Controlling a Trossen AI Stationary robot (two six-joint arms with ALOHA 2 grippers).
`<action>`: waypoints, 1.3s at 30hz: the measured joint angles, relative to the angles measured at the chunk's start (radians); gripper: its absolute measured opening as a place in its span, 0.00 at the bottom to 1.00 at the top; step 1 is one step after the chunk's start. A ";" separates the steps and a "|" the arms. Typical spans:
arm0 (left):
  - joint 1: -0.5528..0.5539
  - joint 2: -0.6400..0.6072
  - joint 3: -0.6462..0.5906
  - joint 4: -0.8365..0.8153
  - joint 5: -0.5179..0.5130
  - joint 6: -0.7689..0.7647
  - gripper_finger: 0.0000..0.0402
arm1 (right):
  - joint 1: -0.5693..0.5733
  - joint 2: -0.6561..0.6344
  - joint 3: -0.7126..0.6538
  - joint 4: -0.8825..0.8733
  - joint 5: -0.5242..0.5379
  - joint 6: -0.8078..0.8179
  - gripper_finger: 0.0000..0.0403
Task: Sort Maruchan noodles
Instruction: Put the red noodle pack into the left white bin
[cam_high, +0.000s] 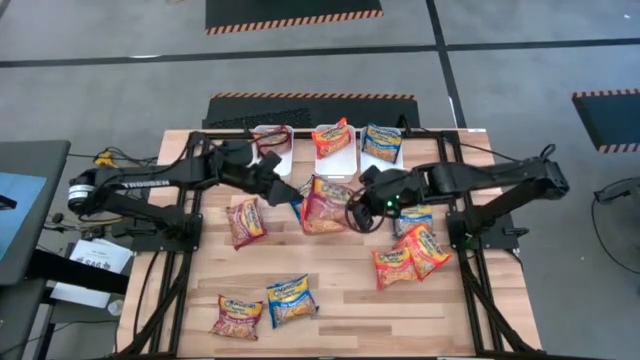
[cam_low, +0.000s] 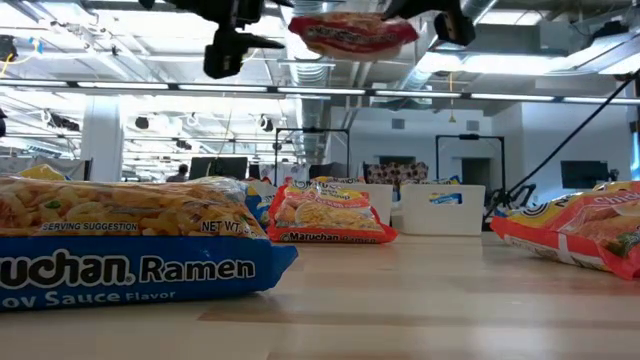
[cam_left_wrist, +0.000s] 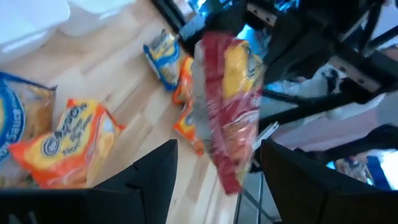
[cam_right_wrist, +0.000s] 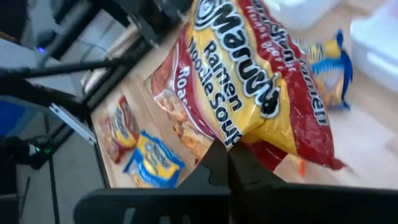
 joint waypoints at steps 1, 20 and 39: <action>0.009 0.000 -0.001 0.001 0.001 -0.003 0.54 | -0.008 -0.003 0.000 0.005 0.000 -0.007 0.00; 0.091 0.015 0.000 0.118 0.049 0.054 0.54 | -0.100 -0.004 0.000 0.097 -0.062 -0.046 0.00; 0.130 0.015 0.000 0.207 0.113 0.103 0.54 | -0.122 0.067 0.001 0.255 -0.104 -0.062 0.00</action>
